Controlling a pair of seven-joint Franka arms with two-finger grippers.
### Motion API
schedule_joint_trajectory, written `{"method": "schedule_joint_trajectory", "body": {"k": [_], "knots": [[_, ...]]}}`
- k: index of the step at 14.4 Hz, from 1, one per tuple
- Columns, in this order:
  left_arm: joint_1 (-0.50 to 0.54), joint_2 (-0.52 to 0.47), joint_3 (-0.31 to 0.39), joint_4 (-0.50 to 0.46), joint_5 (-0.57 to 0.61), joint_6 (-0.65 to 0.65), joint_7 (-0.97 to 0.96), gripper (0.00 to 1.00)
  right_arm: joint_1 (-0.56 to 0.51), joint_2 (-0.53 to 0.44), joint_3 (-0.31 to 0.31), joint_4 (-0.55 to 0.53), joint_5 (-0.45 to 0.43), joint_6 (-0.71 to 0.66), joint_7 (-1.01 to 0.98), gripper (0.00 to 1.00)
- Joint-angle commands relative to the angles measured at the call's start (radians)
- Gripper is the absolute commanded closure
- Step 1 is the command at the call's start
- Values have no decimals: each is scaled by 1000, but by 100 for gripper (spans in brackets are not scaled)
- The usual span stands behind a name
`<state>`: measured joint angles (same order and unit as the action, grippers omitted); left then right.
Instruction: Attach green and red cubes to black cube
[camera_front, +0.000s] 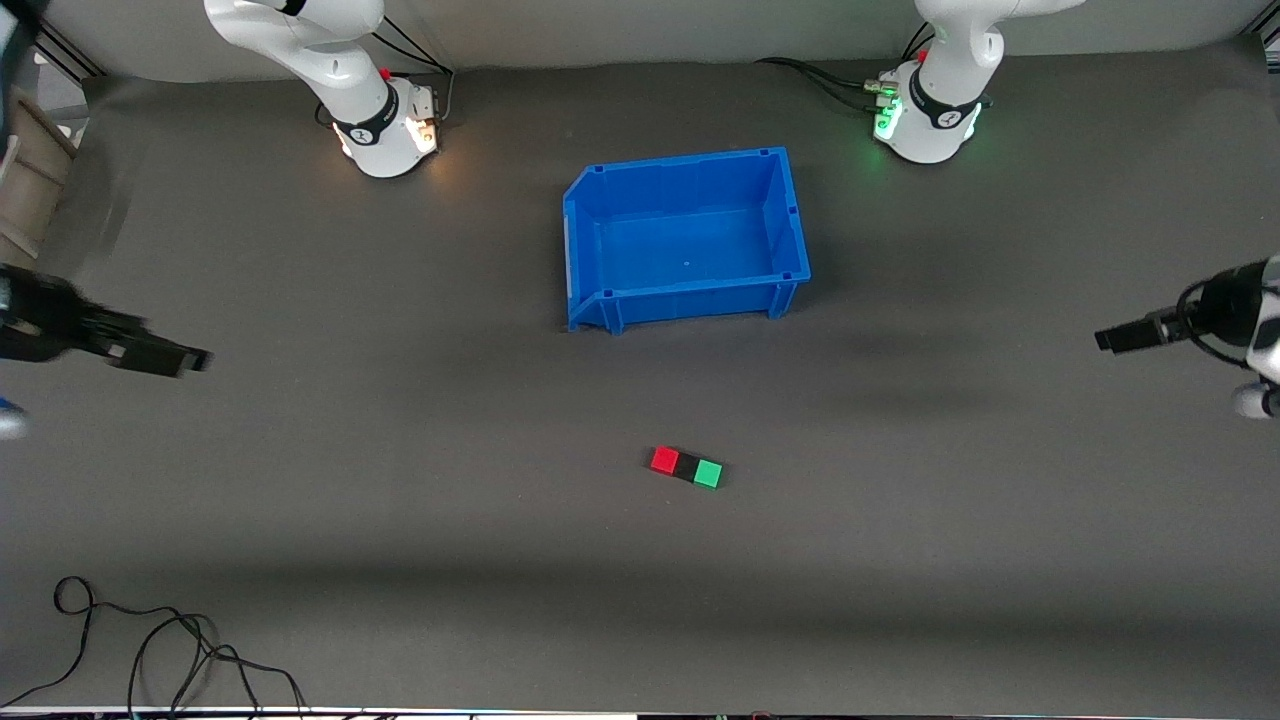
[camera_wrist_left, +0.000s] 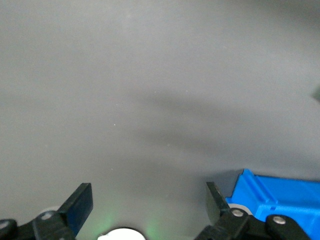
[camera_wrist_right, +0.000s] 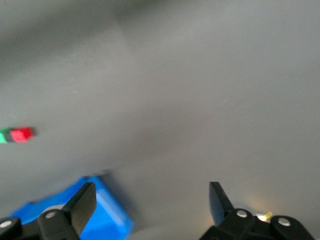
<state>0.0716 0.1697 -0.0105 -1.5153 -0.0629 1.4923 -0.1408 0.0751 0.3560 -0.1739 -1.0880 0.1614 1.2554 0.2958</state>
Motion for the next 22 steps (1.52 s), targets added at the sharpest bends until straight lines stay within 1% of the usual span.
{"method": "schedule_joint_trajectory", "body": {"k": [1, 4, 6, 9, 13, 14, 16, 17, 19, 20, 22], "knots": [[-27, -117, 6, -101, 31, 32, 125, 0, 25, -52, -77, -59, -36, 9, -226, 0], [-73, -128, 7, -105, 35, 61, 150, 0, 41, -54, -79, -70, -49, 9, -236, 0], [-95, -148, 6, -109, 35, 82, 150, 0, 96, -71, -79, -107, -118, 33, -236, 0], [-96, -167, 6, -134, 35, 130, 148, 0, 101, -139, -79, -228, -129, 160, -244, 0], [-96, -161, -6, -135, 35, 149, 147, 0, 107, -271, -79, -447, -140, 346, -273, 0], [-95, -157, -6, -135, 35, 155, 147, 0, 107, -287, -79, -475, -144, 375, -297, 0], [-95, -153, -8, -135, 35, 164, 148, 0, 95, -296, -76, -487, -146, 375, -325, 0], [-95, -154, -8, -135, 35, 161, 148, 0, 65, -296, -61, -484, -146, 369, -325, 0], [-95, -154, -6, -135, 35, 161, 148, 0, -41, -310, 44, -487, -146, 349, -320, 0], [-95, -154, -6, -135, 35, 157, 147, 0, -70, -321, 81, -495, -148, 348, -314, 0], [-93, -154, -6, -135, 35, 151, 148, 0, -90, -347, 100, -512, -148, 354, -313, 0]]}}
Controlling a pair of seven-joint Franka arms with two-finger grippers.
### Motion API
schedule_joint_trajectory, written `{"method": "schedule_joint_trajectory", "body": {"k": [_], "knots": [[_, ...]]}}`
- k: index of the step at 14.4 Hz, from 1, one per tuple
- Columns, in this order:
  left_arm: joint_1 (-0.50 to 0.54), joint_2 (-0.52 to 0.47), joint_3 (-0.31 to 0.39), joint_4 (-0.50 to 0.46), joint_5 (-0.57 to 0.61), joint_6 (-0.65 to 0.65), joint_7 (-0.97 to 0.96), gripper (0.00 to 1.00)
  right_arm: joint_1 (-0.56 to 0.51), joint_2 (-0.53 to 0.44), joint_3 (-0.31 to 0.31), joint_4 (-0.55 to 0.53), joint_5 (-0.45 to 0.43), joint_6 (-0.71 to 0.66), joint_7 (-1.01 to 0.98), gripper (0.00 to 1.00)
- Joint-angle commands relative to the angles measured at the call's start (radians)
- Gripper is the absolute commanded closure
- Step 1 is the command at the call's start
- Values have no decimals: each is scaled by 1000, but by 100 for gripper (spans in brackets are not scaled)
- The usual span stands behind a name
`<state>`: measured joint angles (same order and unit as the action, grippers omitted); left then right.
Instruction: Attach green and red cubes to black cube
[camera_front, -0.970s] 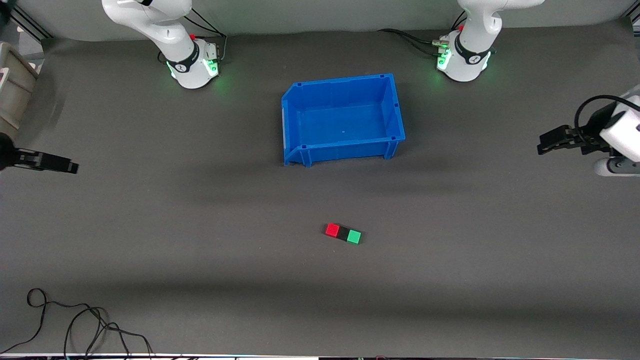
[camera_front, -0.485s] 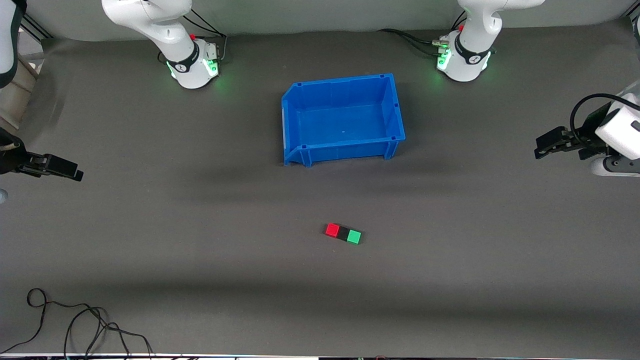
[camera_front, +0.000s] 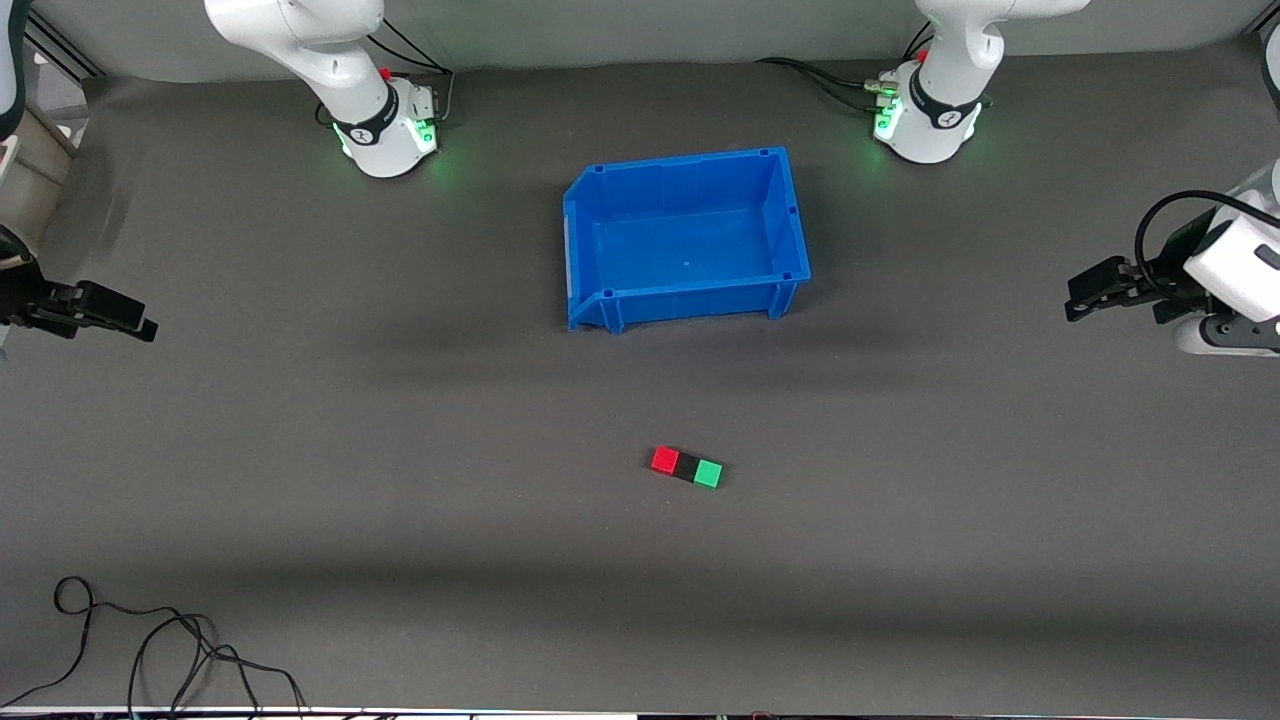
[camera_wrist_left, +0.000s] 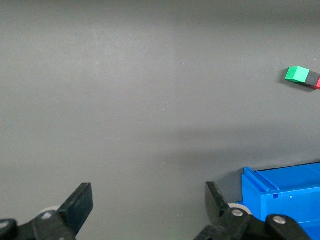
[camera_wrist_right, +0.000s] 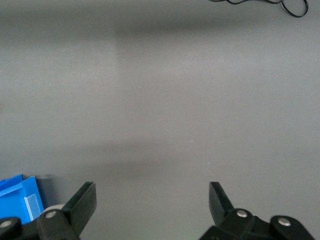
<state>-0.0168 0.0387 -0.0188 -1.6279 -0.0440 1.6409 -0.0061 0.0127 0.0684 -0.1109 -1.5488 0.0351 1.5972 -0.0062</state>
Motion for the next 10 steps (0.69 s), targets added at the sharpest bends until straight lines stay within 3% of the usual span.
{"method": "schedule_joint_trajectory", "body": {"k": [1, 4, 8, 10], "knots": [[-5, -23, 2, -21, 16, -3, 14, 0, -31, -65, 45, -57, -21, 13, -9, 0], [-6, -23, 3, -17, 18, -12, 9, 0, -33, -65, 53, -57, -18, 17, -3, 0], [-8, -26, 0, -17, 61, -24, 17, 0, -65, -73, 126, -65, -18, 0, 68, 0], [-8, -26, 0, -15, 61, -27, 17, 0, -66, -67, 134, -65, -20, 1, 68, 1]]}}
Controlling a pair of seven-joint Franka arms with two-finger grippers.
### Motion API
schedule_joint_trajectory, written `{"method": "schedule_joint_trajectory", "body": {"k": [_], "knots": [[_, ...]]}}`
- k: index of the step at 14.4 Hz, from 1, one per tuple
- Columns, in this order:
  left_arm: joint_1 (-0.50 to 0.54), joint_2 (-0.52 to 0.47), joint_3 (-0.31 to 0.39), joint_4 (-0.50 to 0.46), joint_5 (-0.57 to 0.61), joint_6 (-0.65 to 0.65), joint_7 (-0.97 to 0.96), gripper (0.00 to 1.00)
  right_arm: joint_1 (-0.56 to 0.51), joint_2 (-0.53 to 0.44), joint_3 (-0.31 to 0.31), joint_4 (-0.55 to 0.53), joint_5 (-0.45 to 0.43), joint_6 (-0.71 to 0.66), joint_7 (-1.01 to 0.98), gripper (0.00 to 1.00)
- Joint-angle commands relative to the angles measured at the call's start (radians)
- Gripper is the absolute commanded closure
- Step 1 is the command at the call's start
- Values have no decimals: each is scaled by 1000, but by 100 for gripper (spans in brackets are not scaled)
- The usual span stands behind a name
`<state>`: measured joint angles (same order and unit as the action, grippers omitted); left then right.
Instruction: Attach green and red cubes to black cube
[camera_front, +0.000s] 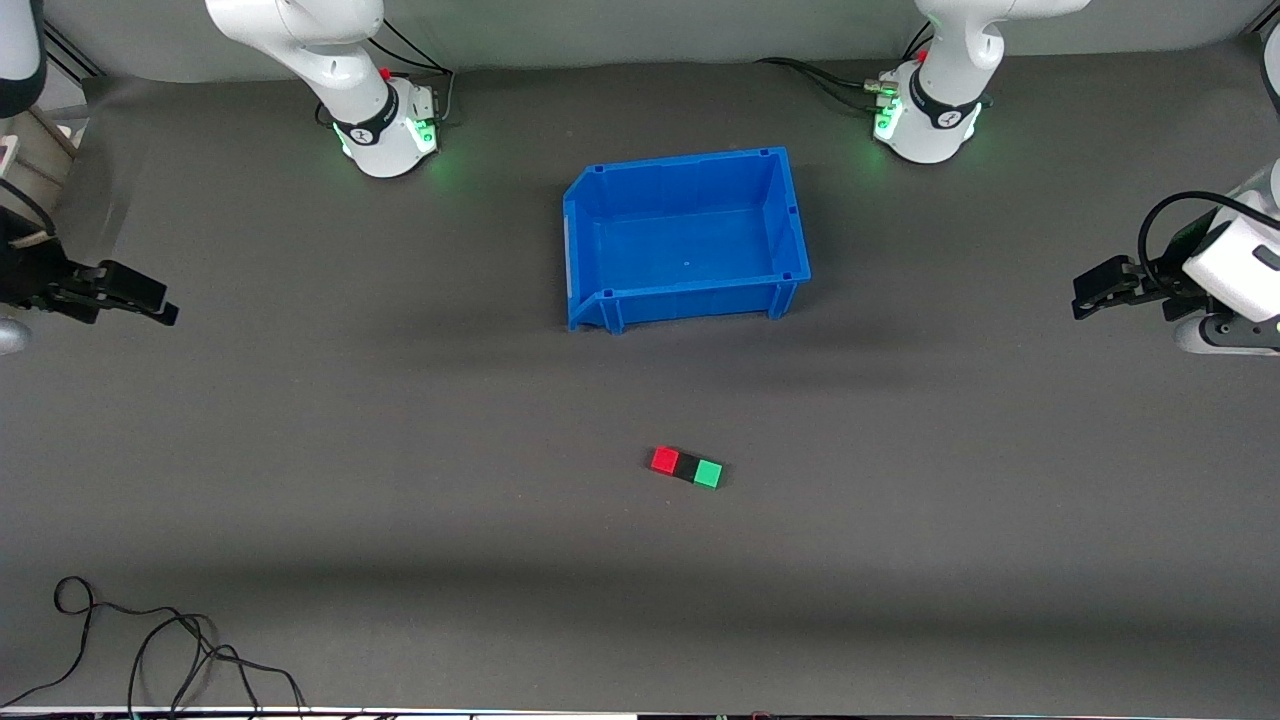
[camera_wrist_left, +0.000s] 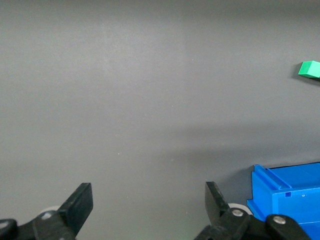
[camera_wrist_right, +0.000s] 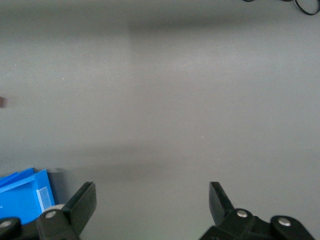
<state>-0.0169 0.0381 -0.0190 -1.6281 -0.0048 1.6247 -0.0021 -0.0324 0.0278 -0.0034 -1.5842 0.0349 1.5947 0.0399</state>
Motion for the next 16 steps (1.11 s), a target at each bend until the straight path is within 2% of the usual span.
{"method": "schedule_joint_trajectory", "body": {"k": [1, 7, 16], "knots": [[-8, -26, 1, -13, 22, -13, 13, 0, -17, -25, 23, -30, -21, 4, 21, 1], [-8, -26, 1, 27, 22, -36, 16, 0, -7, -8, 16, -26, -21, 4, 21, 0], [-8, -24, 1, 34, 22, -51, 16, 0, -7, -8, 16, -25, -21, 2, 23, 0]]}}
